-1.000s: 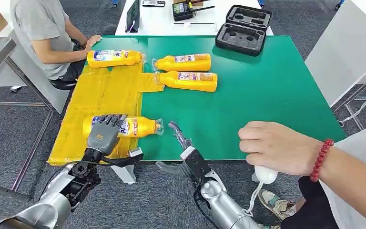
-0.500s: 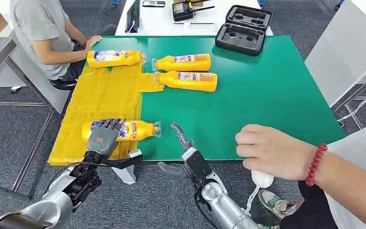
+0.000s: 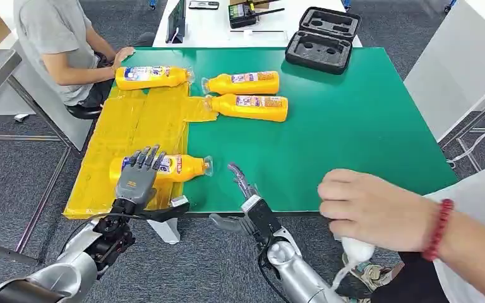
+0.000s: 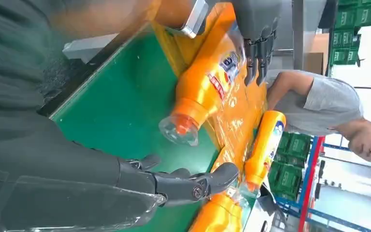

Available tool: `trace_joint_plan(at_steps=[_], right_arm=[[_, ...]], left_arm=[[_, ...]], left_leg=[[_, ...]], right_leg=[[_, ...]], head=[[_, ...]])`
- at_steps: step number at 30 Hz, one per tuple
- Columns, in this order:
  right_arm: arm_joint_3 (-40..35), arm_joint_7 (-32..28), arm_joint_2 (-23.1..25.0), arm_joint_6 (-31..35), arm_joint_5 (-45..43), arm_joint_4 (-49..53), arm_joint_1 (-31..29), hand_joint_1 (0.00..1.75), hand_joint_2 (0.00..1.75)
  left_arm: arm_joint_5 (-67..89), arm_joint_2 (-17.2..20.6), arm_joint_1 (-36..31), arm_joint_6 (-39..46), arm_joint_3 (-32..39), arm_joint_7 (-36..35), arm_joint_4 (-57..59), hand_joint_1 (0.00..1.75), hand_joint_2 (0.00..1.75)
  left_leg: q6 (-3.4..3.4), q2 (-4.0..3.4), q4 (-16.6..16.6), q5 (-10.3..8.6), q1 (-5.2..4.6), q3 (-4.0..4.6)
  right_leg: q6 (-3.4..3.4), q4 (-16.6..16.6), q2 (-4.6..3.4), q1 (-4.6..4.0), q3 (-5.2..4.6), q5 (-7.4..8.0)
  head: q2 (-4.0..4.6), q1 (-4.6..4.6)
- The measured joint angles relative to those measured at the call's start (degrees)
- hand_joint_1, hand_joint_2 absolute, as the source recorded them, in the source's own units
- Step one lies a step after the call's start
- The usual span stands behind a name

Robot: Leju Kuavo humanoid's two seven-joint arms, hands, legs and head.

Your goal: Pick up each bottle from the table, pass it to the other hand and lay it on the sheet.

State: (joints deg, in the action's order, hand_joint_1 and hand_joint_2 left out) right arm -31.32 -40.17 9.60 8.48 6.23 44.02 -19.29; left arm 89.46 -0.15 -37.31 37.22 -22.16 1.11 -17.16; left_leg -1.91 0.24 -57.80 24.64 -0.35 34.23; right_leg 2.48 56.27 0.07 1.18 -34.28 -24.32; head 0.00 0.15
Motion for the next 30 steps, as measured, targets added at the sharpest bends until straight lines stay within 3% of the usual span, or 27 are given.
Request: trace_joint_plan(at_steps=[13,15,17,19,22,30], right_arm=[[0.0,0.0,-0.04,1.27,-0.17,-0.28,0.21,0.0,1.75],[0.18,0.0,-0.22,1.88,0.0,-0.28,0.7,0.0,1.75],[0.31,0.0,-0.55,1.95,0.22,-0.24,1.26,0.0,1.75],[0.31,0.0,-0.63,1.84,0.31,-0.07,1.58,0.0,1.75],[0.48,0.0,-0.9,1.77,0.28,0.22,1.97,0.0,1.75],[0.63,0.0,-1.14,1.7,0.24,0.37,2.3,0.0,1.75]], left_arm=[[-2.41,0.07,0.58,0.68,0.66,1.25,-1.32,0.0,1.75],[-10.78,-0.68,2.7,0.7,3.97,10.56,-5.65,0.0,1.75],[-27.78,-3.42,4.37,-1.32,10.11,28.76,-8.56,0.0,1.75],[-41.75,-4.9,6.61,-5.76,11.81,39.68,-11.53,0.0,1.75],[-52.42,-6.19,10.11,-9.09,10.84,39.71,-16.27,0.0,1.75],[-53.51,-7.08,13.26,-9.62,10.1,39.32,-21.49,0.0,1.75]], left_leg=[[0.0,0.0,0.0,0.0,0.0,-0.03],[0.0,-0.01,-0.01,0.0,-0.02,-0.04],[-0.01,0.15,-0.01,0.0,-0.02,0.06],[0.0,0.06,0.0,0.05,-0.05,0.06],[-0.02,-0.03,0.0,0.07,-0.05,0.06],[0.0,-0.02,0.0,0.04,0.0,0.04]], right_leg=[[0.0,-0.01,0.0,0.0,-0.01,0.0],[0.0,-0.03,-0.01,0.01,-0.03,0.0],[0.01,-0.02,0.1,0.02,0.0,-0.01],[0.01,-0.03,0.03,0.04,-0.01,-0.01],[0.01,-0.09,-0.05,0.03,-0.06,-0.01],[0.01,-0.07,-0.02,-0.01,-0.05,-0.01]], head=[[0.0,0.0],[0.0,0.04],[0.0,-0.02],[0.0,0.0],[0.0,-0.02],[0.0,0.02]])
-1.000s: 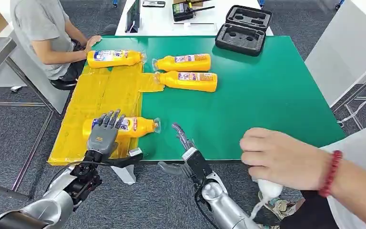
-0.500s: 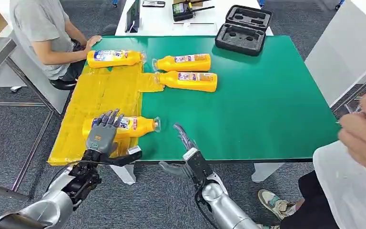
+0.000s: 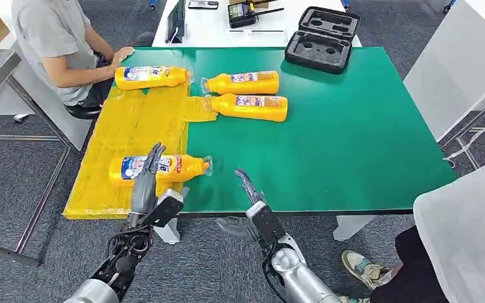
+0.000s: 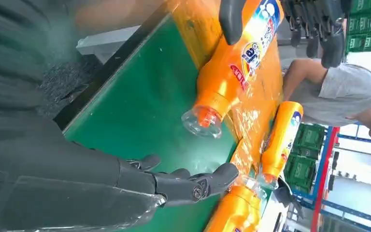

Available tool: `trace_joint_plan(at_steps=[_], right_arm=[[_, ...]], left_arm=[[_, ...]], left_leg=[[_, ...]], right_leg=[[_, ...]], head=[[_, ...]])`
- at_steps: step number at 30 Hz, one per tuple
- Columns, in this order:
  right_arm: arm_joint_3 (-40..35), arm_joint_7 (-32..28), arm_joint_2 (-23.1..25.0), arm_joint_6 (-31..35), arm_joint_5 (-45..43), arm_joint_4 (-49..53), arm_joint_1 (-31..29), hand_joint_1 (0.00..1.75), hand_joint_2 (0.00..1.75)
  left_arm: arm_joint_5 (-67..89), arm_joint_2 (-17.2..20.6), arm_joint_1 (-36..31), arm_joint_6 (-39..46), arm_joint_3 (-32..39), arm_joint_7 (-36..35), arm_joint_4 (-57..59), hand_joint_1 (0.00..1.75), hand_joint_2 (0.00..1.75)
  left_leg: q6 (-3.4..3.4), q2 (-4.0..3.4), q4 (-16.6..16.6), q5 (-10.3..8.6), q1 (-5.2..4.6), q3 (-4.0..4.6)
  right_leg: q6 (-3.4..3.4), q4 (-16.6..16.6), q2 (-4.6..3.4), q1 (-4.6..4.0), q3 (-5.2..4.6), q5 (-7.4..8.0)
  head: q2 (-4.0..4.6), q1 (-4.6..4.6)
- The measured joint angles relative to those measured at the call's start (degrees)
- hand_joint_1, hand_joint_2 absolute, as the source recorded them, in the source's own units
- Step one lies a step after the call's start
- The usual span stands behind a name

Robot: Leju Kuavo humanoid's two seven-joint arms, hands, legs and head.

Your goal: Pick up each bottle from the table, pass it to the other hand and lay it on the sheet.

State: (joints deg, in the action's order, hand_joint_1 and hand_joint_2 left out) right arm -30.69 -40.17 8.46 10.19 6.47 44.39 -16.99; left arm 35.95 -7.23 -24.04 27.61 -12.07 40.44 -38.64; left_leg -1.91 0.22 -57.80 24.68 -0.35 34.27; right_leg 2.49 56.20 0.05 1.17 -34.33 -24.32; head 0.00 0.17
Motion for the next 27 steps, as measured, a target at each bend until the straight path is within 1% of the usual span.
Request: trace_joint_plan(at_steps=[3,6,11,16,21,27], right_arm=[[0.0,0.0,-0.02,0.02,0.04,0.0,0.0,0.0,1.75],[0.18,0.0,-0.18,0.37,0.24,0.0,0.06,0.0,1.75],[0.63,0.0,-0.74,0.72,0.68,0.5,0.95,0.0,1.75],[1.18,0.0,-1.27,1.31,0.13,2.47,2.14,0.0,1.75],[1.68,0.0,-1.42,1.36,-0.02,3.96,2.62,0.0,1.75],[2.03,0.0,-1.46,1.49,-0.15,5.09,2.99,0.0,1.75]], left_arm=[[-1.86,0.02,0.29,-0.93,-0.35,-0.13,-0.85,0.0,1.75],[-8.18,0.31,0.59,-2.89,-2.23,-0.13,-2.14,0.0,1.75],[-12.44,1.53,2.22,-5.1,-5.66,-0.15,-5.42,0.0,1.75],[-19.71,3.1,5.7,-9.55,-8.13,-0.13,-13.94,0.0,1.75],[-20.9,3.8,7.42,-10.29,-9.29,-0.13,-18.73,0.0,1.75],[-22.8,4.24,8.32,-11.5,-9.88,-0.13,-21.35,0.0,1.75]], left_leg=[[0.0,0.02,0.0,-0.01,0.0,0.0],[0.0,0.02,0.0,0.0,0.0,0.01],[0.0,0.02,0.0,0.01,-0.01,0.03],[0.0,0.02,0.0,0.01,-0.01,0.04],[0.0,0.02,0.01,0.01,-0.01,0.02],[0.0,0.02,0.01,0.0,-0.01,0.01]], right_leg=[[0.0,0.0,0.01,0.0,0.01,0.0],[0.0,0.0,0.01,0.01,0.01,0.0],[0.01,0.0,0.01,0.02,0.01,-0.01],[0.01,-0.01,0.02,0.01,-0.01,-0.02],[0.0,-0.01,0.02,0.01,0.01,-0.01],[0.0,0.0,0.01,0.01,0.01,0.0]], head=[[0.0,-0.02],[0.0,-0.02],[0.0,-0.02],[0.0,0.0],[0.0,-0.04],[0.0,-0.02]])
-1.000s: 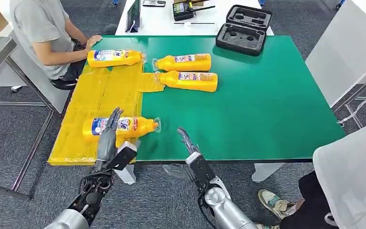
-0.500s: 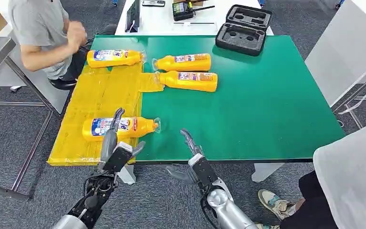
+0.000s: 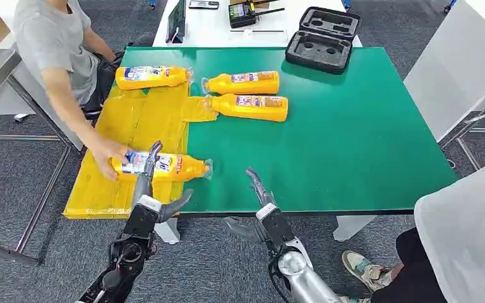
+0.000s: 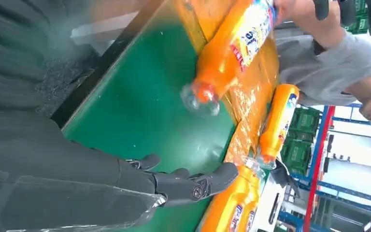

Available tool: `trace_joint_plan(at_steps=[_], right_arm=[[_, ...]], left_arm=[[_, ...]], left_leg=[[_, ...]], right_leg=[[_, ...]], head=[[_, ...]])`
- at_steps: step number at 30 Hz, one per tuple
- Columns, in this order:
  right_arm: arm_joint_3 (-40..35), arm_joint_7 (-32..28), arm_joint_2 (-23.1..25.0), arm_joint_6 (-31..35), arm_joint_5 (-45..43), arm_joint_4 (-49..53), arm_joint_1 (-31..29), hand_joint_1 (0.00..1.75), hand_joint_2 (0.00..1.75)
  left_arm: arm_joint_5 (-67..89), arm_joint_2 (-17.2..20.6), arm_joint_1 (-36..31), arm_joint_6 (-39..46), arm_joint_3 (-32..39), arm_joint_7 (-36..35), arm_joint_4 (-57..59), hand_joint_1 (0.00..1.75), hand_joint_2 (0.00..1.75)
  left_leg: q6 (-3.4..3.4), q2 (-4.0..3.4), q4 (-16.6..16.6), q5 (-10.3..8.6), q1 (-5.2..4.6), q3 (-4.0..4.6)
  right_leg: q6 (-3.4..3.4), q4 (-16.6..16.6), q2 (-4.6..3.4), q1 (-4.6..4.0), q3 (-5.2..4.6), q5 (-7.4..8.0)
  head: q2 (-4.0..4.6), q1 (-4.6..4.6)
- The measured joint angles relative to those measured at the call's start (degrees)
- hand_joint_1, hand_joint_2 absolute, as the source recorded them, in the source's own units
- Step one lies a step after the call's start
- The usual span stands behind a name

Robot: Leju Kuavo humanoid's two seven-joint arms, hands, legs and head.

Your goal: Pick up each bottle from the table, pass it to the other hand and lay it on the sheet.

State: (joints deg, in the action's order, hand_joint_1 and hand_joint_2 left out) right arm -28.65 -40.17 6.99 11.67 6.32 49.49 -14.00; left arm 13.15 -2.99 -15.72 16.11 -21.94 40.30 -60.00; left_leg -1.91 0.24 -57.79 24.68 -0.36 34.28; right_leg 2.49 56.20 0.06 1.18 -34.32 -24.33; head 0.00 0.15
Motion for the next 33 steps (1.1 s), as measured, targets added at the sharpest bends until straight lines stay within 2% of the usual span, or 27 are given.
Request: trace_joint_plan(at_steps=[5,6,7,8,12,14,16,17,22,33], right_arm=[[1.83,0.0,-0.15,2.03,-0.94,3.71,2.06,0.0,1.75],[2.42,0.0,-0.18,3.25,-0.77,4.73,2.73,0.0,0.0],[3.0,0.0,-0.17,4.6,-0.55,5.84,3.53,0.0,0.0],[3.59,0.0,-0.2,6.3,-0.26,7.31,4.43,0.0,1.75],[5.4,0.0,-0.83,11.72,0.39,13.95,8.15,0.0,1.75],[5.6,-0.02,-1.9,16.99,0.7,19.9,11.08,0.0,1.75],[5.75,0.0,-3.04,19.37,0.29,24.84,13.11,0.0,1.75],[5.94,0.0,-3.41,19.37,-0.09,26.78,14.06,0.0,1.75],[6.91,0.0,-4.0,19.5,-0.22,31.26,16.63,0.0,1.75],[10.36,0.0,-3.63,19.83,1.16,32.37,17.61,0.0,1.75]], left_arm=[[-5.57,-1.7,2.32,-2.53,0.24,0.0,-2.23,0.0,1.75],[-6.37,-2.23,2.88,-2.77,0.26,0.0,-2.57,0.0,1.75],[-7.08,-2.56,3.52,-3.19,0.28,-0.02,-3.04,0.0,1.75],[-7.43,-2.97,4.15,-3.5,0.35,0.0,-3.65,0.0,1.75],[-10.7,-4.59,5.89,-7.36,1.46,-0.02,-4.52,0.0,1.75],[-10.95,-5.58,7.02,-9.31,2.06,-0.02,-4.54,0.0,1.75],[-10.93,-6.38,8.33,-9.4,2.4,-0.02,-4.56,0.0,1.75],[-10.73,-6.66,8.89,-9.42,2.51,-0.02,-4.76,0.0,0.0],[-11.82,-7.91,10.02,-10.6,2.54,-0.04,-5.4,0.0,0.0],[-11.86,-9.2,10.46,-8.04,2.75,-0.48,-5.31,0.0,0.0]], left_leg=[[-0.01,0.03,0.0,0.01,-0.01,0.02],[-0.01,0.03,0.0,0.02,-0.01,0.04],[-0.02,0.02,0.0,0.04,-0.02,0.04],[-0.02,0.02,0.0,0.05,-0.03,0.04],[0.0,0.02,0.0,0.08,-0.03,0.03],[-0.01,0.09,0.0,0.08,-0.02,0.05],[0.0,0.05,0.0,0.09,-0.03,0.04],[0.0,0.03,0.0,0.1,-0.02,0.04],[0.0,0.04,0.0,0.09,-0.02,0.03],[0.0,0.03,0.01,0.08,-0.02,0.02]], right_leg=[[0.01,-0.01,0.02,0.01,-0.01,-0.02],[0.01,-0.02,0.02,0.01,-0.01,-0.02],[0.01,-0.02,0.01,0.01,-0.01,-0.02],[0.01,-0.03,0.01,0.02,-0.02,-0.02],[0.0,-0.06,0.01,0.02,-0.03,-0.03],[0.01,-0.06,0.09,0.01,-0.01,-0.05],[0.01,-0.05,0.04,0.01,-0.02,-0.04],[0.01,-0.05,0.01,0.01,-0.03,-0.04],[0.0,-0.06,0.04,0.01,-0.01,-0.04],[0.0,-0.05,0.03,0.01,0.0,-0.04]], head=[[0.0,0.02],[0.0,0.0],[0.0,0.02],[0.0,0.0],[0.0,0.04],[0.0,0.0],[0.0,0.04],[0.0,0.0],[0.0,0.02],[0.0,0.02]])
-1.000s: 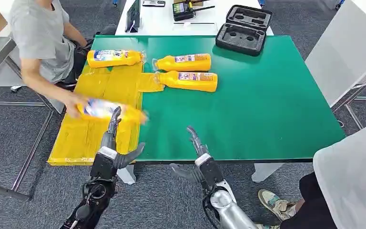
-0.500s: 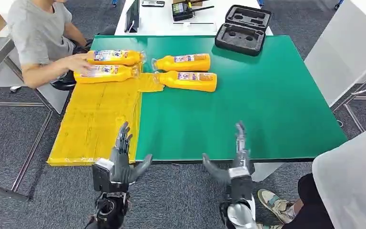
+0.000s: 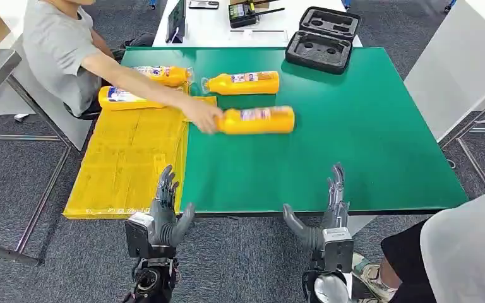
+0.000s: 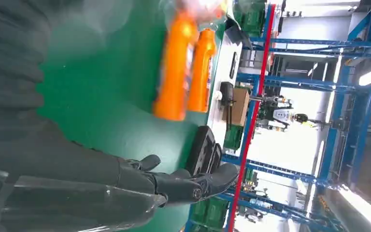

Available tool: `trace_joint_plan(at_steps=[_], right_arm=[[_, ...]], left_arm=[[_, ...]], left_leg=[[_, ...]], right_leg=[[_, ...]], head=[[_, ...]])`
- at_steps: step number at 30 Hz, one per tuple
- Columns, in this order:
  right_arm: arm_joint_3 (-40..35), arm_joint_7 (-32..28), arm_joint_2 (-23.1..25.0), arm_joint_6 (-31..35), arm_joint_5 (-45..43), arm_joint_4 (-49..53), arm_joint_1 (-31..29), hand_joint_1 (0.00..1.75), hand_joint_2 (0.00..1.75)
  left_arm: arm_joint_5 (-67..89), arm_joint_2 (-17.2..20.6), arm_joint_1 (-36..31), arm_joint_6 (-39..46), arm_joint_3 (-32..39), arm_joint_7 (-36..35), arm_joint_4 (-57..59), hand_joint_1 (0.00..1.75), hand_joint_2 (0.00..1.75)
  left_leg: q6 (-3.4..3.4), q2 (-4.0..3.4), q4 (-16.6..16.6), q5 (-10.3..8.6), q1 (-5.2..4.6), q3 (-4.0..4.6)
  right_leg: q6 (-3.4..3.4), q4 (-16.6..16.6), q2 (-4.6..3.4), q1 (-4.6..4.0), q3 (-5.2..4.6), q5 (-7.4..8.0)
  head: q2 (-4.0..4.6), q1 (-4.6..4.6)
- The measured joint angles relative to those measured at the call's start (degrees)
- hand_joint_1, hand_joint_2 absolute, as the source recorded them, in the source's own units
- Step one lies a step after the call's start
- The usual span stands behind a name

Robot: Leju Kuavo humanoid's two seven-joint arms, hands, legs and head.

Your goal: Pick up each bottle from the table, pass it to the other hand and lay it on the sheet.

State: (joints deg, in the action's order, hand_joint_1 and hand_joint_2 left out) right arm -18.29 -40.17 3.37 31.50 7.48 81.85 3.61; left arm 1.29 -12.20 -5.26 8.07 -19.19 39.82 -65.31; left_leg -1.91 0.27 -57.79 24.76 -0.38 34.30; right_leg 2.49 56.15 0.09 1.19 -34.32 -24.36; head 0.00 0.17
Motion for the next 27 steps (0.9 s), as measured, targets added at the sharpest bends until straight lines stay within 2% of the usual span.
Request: trace_joint_plan(at_steps=[6,9,18,23,27], right_arm=[[0.04,0.0,0.0,2.1,1.93,0.0,0.04,0.0,1.75],[0.28,0.02,0.0,7.06,12.75,-3.52,-0.39,0.0,1.75],[-0.22,0.07,-0.09,5.83,15.2,-9.44,-0.64,0.0,1.75],[0.18,0.24,-0.11,6.03,24.44,-15.0,-2.79,0.0,1.75],[3.24,2.06,-0.2,4.52,33.49,-19.09,-5.53,0.0,1.75]], left_arm=[[0.0,-0.24,0.08,0.02,0.04,0.0,0.02,0.0,0.0],[0.0,-0.26,0.06,-0.24,-0.06,0.0,0.06,0.0,0.0],[-0.65,-0.68,0.02,-0.26,-0.79,0.22,1.22,0.0,0.0],[-1.38,-0.7,0.19,-0.31,-1.75,0.33,1.25,0.0,0.0],[-1.31,-0.79,0.18,-0.33,-2.69,0.33,1.05,0.0,0.0]], left_leg=[[0.0,0.0,0.0,0.0,0.0,0.0],[0.0,0.0,0.0,0.0,0.0,-0.01],[0.0,0.01,0.0,0.0,0.0,0.01],[0.0,0.01,0.0,0.0,0.0,0.01],[-0.01,0.01,0.0,0.0,-0.01,0.01]], right_leg=[[0.0,0.0,0.0,0.0,-0.01,0.0],[0.0,-0.01,0.0,0.0,0.01,0.0],[0.0,0.0,0.0,0.0,0.0,0.0],[0.0,-0.01,0.0,0.0,0.0,0.0],[0.01,0.0,0.0,0.01,0.01,0.02]], head=[[0.0,0.0],[0.0,-0.02],[0.0,0.0],[0.0,0.0],[0.0,0.0]])
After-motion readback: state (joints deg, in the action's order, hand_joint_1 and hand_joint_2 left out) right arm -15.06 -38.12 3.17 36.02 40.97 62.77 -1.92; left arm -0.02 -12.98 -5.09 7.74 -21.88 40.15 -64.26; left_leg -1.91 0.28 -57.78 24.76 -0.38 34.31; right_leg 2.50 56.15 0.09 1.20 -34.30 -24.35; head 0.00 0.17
